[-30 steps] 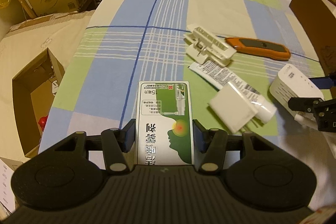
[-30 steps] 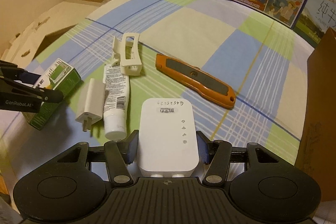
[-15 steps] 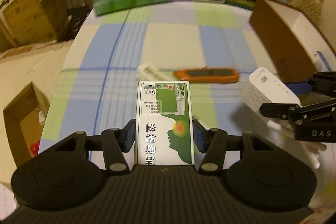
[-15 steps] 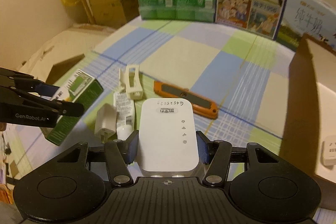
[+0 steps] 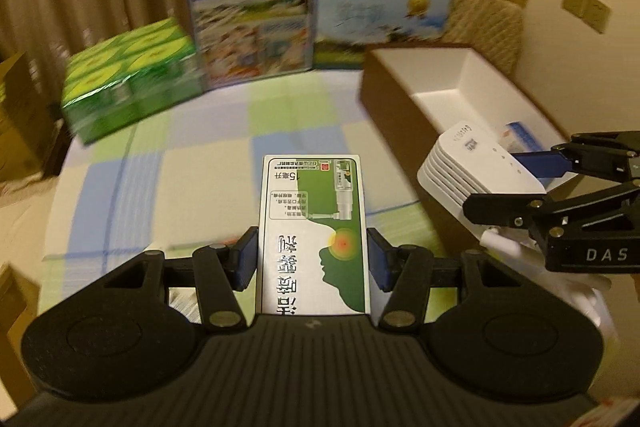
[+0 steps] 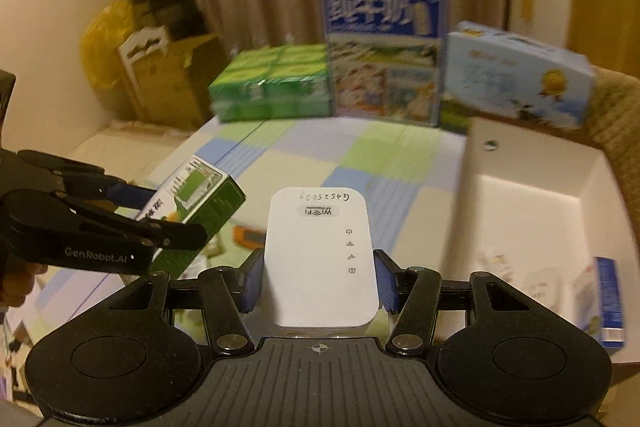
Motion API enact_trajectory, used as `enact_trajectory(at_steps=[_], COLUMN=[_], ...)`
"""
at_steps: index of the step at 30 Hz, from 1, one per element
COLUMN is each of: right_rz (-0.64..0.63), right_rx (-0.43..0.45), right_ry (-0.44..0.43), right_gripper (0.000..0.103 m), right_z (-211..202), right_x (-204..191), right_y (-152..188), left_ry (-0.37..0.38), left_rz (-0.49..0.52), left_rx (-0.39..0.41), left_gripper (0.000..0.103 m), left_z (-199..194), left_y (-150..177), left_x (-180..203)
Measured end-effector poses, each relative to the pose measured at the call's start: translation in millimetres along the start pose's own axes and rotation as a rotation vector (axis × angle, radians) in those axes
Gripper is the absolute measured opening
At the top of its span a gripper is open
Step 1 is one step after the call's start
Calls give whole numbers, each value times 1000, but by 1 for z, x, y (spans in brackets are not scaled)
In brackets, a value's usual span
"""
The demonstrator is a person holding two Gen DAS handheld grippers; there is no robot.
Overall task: Organize rigid objects
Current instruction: 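Carry the medicine box and WiFi extender over the cardboard box with both tools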
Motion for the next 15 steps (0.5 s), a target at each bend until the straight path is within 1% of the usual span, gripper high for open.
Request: enact_trajectory(at_steps=[4, 8, 11, 15], right_rz=[21, 55, 80, 102], right_rx=[32, 56, 71, 75], right_ry=[49, 99, 131, 180], right_gripper=[53, 53, 53, 53], right_z=[-22, -39, -46, -49], right_x=[31, 66, 96, 137], right_y=[-5, -10, -14, -18], left_ry=[47, 100, 117, 157], left_rz=[40, 54, 80, 92], left_rx=[32, 39, 49, 38], left_gripper=[51, 51, 51, 51], left_z=[6, 21, 34, 55], left_y=[-24, -48, -65, -88], left_x=[36, 69, 96, 126])
Point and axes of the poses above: each gripper's, at about its wrist camera, not at the fingertips, and z roughly the way its jaws point, x to its right, y to its underside, the point moved 3 cm from there along z, roughly the way its jaws point, and after that the axes turned 6 degrees about -y, right-handed, at the moved point
